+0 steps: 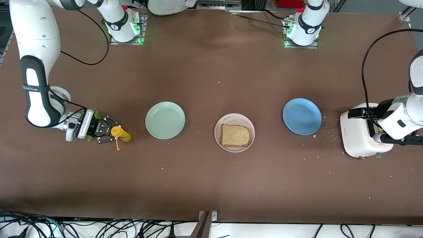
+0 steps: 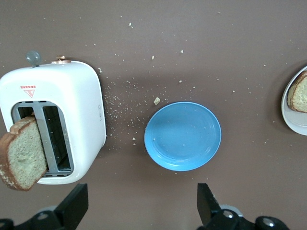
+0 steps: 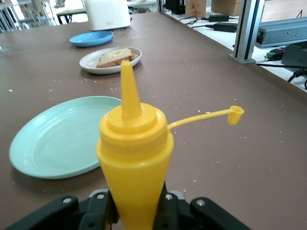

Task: Make sandwich in beige plate with both arms
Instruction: 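Lift the mustard bottle and carry it over the beige plate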

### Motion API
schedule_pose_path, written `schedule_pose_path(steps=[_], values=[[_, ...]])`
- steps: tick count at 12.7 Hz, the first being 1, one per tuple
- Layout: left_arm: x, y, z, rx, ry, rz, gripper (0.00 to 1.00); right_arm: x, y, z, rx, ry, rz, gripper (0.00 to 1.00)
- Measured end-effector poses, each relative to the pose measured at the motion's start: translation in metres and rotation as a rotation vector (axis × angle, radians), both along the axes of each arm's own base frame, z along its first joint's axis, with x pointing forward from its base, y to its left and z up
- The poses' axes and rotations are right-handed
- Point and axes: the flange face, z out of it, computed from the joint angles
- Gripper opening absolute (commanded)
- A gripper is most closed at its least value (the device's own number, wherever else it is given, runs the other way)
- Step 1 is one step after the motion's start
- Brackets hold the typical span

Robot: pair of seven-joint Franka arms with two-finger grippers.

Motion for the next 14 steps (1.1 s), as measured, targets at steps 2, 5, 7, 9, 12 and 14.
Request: schedule_pose_path(steps=[2,5,7,9,12,14], values=[[0.000,0.000,0.000,0.000,0.000,0.000,1.00,0.014,0.022,0.017,-0.083,-0.009,-0.016,0.00],[0.000,0.000,0.000,0.000,0.000,-0.001,1.00,0.032,0.063,0.063,-0.230,-0.005,-0.023,0.00],[0.000,-0.001,0.000,0.000,0.000,-0.001,1.00,0.046,0.090,0.101,-0.328,0.012,-0.011,0.00],[0.000,-0.001,0.000,0.000,0.000,-0.001,1.00,0.062,0.116,0.141,-0.424,0.037,-0.011,0.00],[0.000,-0.001,0.000,0.002,0.000,0.007,1.00,0.071,0.169,0.183,-0.573,0.053,-0.008,0.00],[0.000,-0.001,0.000,0.003,0.001,0.010,1.00,0.069,0.205,0.199,-0.659,0.050,-0.006,0.00]])
